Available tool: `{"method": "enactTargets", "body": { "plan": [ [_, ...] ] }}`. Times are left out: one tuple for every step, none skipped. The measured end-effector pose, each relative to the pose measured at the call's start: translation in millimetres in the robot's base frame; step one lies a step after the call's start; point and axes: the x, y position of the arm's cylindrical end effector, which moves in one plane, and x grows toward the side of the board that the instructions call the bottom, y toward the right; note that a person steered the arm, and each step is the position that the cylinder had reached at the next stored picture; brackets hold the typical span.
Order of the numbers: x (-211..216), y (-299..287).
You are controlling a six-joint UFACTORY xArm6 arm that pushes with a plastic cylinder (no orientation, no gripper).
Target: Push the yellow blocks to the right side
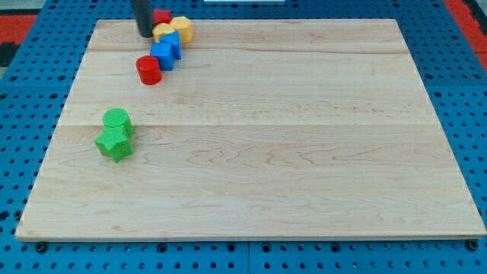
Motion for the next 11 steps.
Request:
{"method": "enactTargets", "body": {
  "plan": [
    [-0.7, 25.3],
    [-15.5, 19.4],
    [-34.0, 20.1],
    [-33.2, 55.0],
    [3.4, 101.1],
    [0.1, 115.1],
    [-31.3, 27.3],
    [-13.5, -8.9],
    [38.9, 65.2],
    [44.4, 126.3],
    [16.9, 97.2]
  ]
}}
